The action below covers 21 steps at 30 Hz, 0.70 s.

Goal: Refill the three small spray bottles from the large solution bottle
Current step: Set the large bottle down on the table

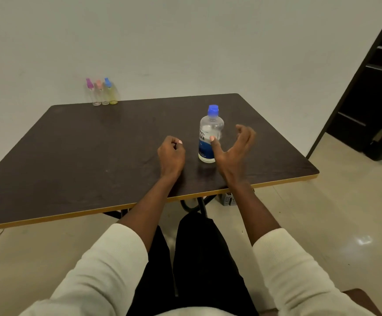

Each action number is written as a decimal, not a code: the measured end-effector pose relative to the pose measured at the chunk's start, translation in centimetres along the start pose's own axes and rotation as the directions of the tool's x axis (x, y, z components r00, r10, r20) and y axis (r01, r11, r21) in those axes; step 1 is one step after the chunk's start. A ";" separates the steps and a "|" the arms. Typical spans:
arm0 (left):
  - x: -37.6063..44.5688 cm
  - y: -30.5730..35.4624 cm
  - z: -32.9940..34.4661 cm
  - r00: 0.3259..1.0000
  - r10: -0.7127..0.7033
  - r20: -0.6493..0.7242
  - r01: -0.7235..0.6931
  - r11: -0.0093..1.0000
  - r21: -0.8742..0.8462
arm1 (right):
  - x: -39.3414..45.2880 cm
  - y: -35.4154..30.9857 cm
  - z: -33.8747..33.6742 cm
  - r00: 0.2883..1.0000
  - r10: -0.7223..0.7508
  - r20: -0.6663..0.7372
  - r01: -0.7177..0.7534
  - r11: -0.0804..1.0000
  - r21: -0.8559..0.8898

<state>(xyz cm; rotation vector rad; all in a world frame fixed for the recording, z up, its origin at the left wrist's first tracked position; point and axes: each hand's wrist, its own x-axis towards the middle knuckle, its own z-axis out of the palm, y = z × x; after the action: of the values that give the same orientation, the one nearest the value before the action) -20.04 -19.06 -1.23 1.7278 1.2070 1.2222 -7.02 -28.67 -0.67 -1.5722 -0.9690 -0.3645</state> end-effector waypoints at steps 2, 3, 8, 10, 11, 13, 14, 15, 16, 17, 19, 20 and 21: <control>-0.2 0.4 -0.2 0.998 -0.038 -0.045 0.036 0.998 -0.044 | -0.9 -0.8 0.0 0.982 -0.175 -0.074 0.169 0.982 -0.081; -0.2 0.5 -0.4 0.996 -0.066 -0.058 0.061 0.995 -0.073 | -1.6 -1.4 0.4 0.972 -0.227 -0.068 0.222 0.973 -0.067; 0.9 -1.0 -2.2 0.970 -0.232 -0.078 0.202 0.939 -0.279 | -3.0 -6.3 4.2 0.985 -0.143 0.098 0.120 0.972 0.203; 2.1 -1.9 -4.1 0.961 -0.242 -0.133 0.205 0.947 -0.248 | -2.2 -8.1 6.3 0.985 0.000 0.171 -0.042 0.968 0.246; 2.9 -2.4 -5.4 0.957 -0.231 -0.173 0.192 0.957 -0.217 | -1.7 -8.6 7.8 0.975 0.067 0.212 -0.120 0.961 0.247; 4.7 -3.7 -7.9 0.949 -0.199 -0.244 0.164 0.974 -0.154 | -0.9 -9.5 11.1 0.930 0.176 0.321 -0.262 0.933 0.246; 5.8 -4.5 -9.1 0.945 -0.182 -0.273 0.155 0.981 -0.118 | -0.6 -9.9 13.0 0.900 0.213 0.379 -0.319 0.916 0.243; 6.5 -5.1 -10.0 0.942 -0.173 -0.289 0.154 0.984 -0.086 | -0.3 -9.9 14.5 0.875 0.239 0.422 -0.358 0.905 0.231; 7.5 -5.8 -10.9 0.936 -0.170 -0.307 0.159 0.985 -0.063 | -0.1 -10.2 16.4 0.855 0.252 0.453 -0.379 0.900 0.216; 8.5 -6.5 -11.6 0.930 -0.174 -0.324 0.166 0.985 -0.050 | 0.1 -10.3 18.4 0.840 0.261 0.475 -0.394 0.896 0.204; 10.9 -7.6 -12.5 0.919 -0.185 -0.347 0.185 0.982 -0.034 | 0.4 -10.2 22.1 0.817 0.280 0.504 -0.421 0.887 0.191; 12.0 -8.0 -12.6 0.915 -0.190 -0.356 0.190 0.981 -0.034 | 0.5 -10.0 23.6 0.806 0.287 0.518 -0.431 0.884 0.180; 13.4 -8.5 -12.6 0.910 -0.195 -0.365 0.194 0.980 -0.040 | 0.8 -9.7 25.4 0.796 0.288 0.533 -0.432 0.886 0.166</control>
<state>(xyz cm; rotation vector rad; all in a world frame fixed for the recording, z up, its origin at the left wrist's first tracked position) -32.84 -3.35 -0.78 1.3702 1.5530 1.4633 -20.88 -5.31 -0.21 -1.5708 -1.0147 0.4635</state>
